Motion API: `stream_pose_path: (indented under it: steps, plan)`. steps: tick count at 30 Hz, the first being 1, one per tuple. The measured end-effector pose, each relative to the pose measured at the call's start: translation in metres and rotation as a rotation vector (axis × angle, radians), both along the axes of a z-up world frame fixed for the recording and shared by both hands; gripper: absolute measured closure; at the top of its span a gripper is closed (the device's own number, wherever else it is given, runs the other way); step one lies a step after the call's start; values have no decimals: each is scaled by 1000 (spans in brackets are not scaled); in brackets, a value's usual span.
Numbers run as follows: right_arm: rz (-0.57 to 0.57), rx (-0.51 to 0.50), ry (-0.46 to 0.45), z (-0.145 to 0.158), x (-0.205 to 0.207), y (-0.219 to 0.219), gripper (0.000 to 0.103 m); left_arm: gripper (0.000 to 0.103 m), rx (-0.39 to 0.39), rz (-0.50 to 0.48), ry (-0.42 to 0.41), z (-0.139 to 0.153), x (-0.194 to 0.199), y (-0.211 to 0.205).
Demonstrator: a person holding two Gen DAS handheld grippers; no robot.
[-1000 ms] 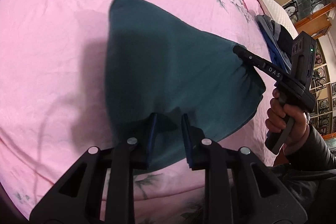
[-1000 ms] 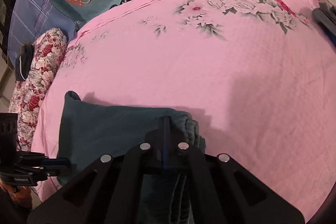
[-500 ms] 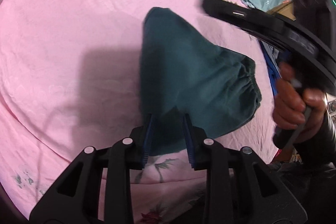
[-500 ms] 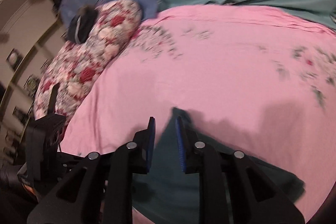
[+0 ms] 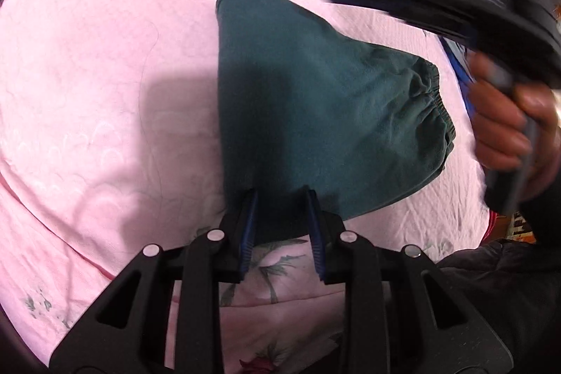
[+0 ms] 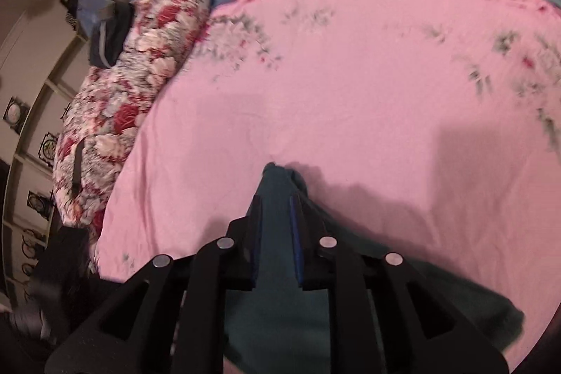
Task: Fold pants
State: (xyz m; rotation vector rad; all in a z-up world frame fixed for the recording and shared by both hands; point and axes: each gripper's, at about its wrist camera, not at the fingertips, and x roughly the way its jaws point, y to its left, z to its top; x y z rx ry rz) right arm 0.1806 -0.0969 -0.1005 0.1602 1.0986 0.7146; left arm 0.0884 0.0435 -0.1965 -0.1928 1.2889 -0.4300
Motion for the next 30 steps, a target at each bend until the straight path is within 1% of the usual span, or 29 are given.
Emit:
stream_pose_path:
  steps: [2, 4, 8, 13, 18, 20, 21, 22, 23, 25, 27, 28, 30]
  plan:
    - [0, -15, -19, 9, -17, -18, 87, 75, 19, -12, -8, 1, 1, -6]
    - [-8, -53, -37, 13, -39, -39, 87, 75, 28, -19, -12, 0, 2, -5]
    - [-45, -101, -29, 6, -68, -72, 87, 75, 30, -22, -13, 0, 1, -5]
    - [-123, -107, 22, -10, -94, -100, 87, 75, 51, -30, -22, 1, 1, -9]
    - [-172, -79, 39, -13, -110, -115, 87, 74, 73, -36, -23, 2, 1, -10]
    - [-198, -92, 49, -20, -114, -122, 87, 74, 79, -41, -23, 2, 1, -9]
    - [-219, -122, 63, -27, -115, -125, 87, 74, 81, -42, -23, 2, 1, -10]
    - [-252, -185, 104, -41, -114, -131, 87, 74, 82, -42, -23, 2, 2, -11]
    - [-266, -196, 141, -51, -116, -136, 89, 74, 82, -42, -20, 2, 2, -12]
    - [-303, -121, 160, -53, -123, -150, 89, 74, 83, -43, -18, 1, 2, -12]
    - [-308, -118, 164, -51, -128, -153, 88, 74, 84, -45, -20, 1, 2, -12]
    - [-310, -139, 150, -47, -130, -153, 86, 74, 85, -45, -20, 1, 2, -12]
    - [-316, -131, 126, -40, -133, -155, 86, 74, 86, -45, -18, 2, 2, -13]
